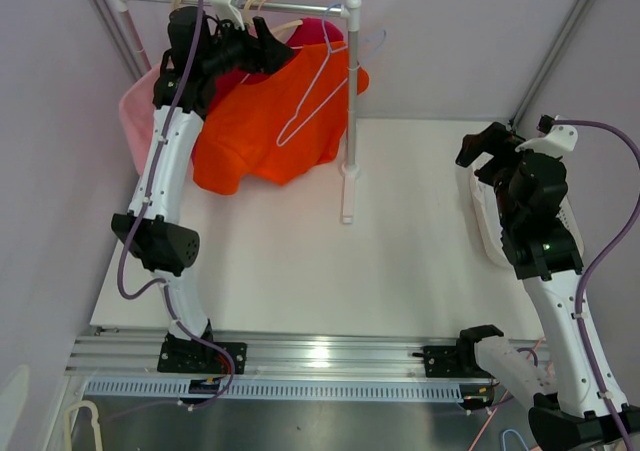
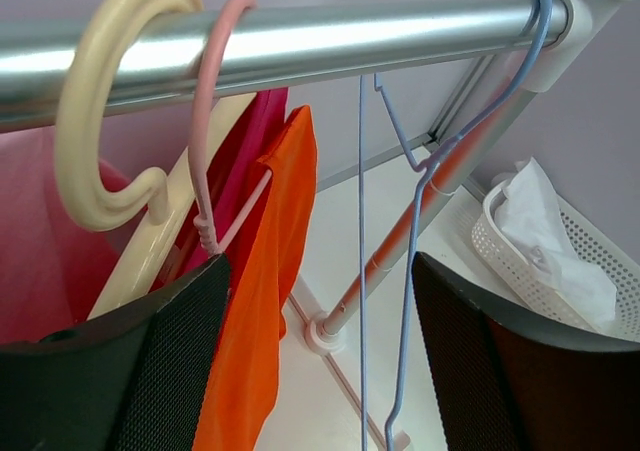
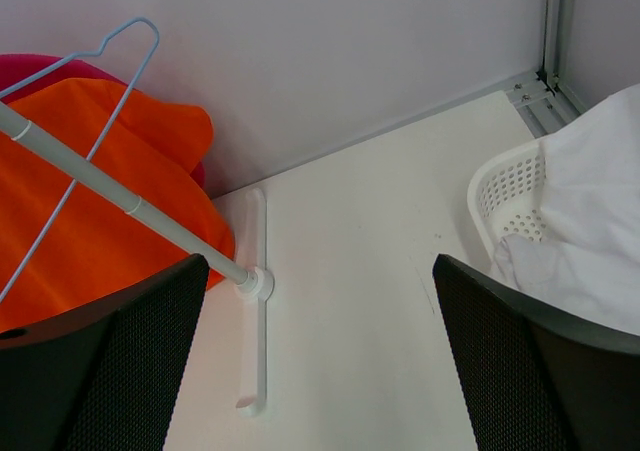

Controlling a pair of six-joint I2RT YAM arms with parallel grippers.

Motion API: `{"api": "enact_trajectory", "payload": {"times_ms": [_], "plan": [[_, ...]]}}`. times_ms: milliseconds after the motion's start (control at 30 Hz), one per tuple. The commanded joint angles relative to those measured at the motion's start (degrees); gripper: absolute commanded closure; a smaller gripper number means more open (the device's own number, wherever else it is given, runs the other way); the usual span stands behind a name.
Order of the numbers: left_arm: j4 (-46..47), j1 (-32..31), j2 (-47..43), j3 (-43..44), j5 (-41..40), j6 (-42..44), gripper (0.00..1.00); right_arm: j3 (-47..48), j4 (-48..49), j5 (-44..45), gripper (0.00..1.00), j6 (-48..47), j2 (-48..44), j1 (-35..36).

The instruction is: Remove the t-shirt from the hanger

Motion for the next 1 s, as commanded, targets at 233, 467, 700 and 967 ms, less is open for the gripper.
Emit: {"api": "enact_trajectory", "payload": {"times_ms": [233,467,700,967], "plan": [[0.8,0.4,-6.2,-1.3,-6.3,-0.1,0.2,0.7,1.3,0.2,0.01,-0.7,-0.1,0.3],[0.0,0.7,-3.1,0.6,-8.0,-0.6,0.18,1.0,1.2,0.4,0.0,-1.0,-0.2,0.3],[2.6,0.7,-1.4,0.7,-8.0,-2.0,0.19,2.5,0.3,1.6,0.01,-2.6,-1.1,0.3],[3.9,0.7,2.5,3.8,-5.9,-3.5,0.32,2.4,0.4,2.7,0.01,-3.0,-1.9,0.4]]}}
